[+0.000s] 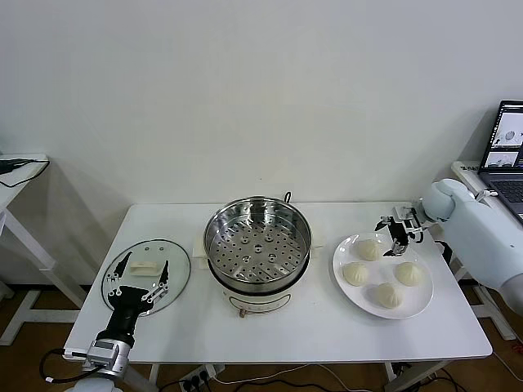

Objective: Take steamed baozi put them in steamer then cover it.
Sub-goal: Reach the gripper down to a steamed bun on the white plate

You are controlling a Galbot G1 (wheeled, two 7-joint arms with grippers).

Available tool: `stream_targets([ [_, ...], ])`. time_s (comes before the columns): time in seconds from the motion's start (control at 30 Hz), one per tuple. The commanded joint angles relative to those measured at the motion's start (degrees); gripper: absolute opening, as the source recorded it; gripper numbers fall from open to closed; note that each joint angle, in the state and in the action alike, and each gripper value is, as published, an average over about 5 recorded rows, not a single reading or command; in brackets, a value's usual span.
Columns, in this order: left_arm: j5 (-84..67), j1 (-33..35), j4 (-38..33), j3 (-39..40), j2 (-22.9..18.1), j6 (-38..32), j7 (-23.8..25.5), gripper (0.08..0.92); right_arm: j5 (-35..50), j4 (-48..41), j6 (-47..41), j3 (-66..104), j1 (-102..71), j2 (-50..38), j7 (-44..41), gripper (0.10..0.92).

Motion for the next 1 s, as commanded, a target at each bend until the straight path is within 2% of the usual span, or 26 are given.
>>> stream_targets([
  [0.03, 0.01, 0.05, -0.09, -0.21, 0.01, -0.06, 0.05, 0.823, -2.97, -5.26, 0.49, -1.43, 2.04, 3.92, -1.52, 0.823],
  [0.6, 0.35, 0.20, 0.64, -0.55, -0.14, -0.73, 0.20, 0.823, -5.70, -6.97, 0.59, 0.13, 0.88, 6.09, 0.33, 0.818],
  [0.83, 0.49, 0.33, 1.04, -0.88, -0.17, -1.12, 0.29, 0.823, -6.25, -7.28, 0.79, 0.16, 0.82, 6.35, 0.66, 0.694],
  [1.0, 0.48, 0.35, 1.04, -1.06, -0.21, -1.13, 0.27, 0.823, -7.07, -7.27, 1.12, 0.39, 0.56, 6.23, 0.81, 0.655],
])
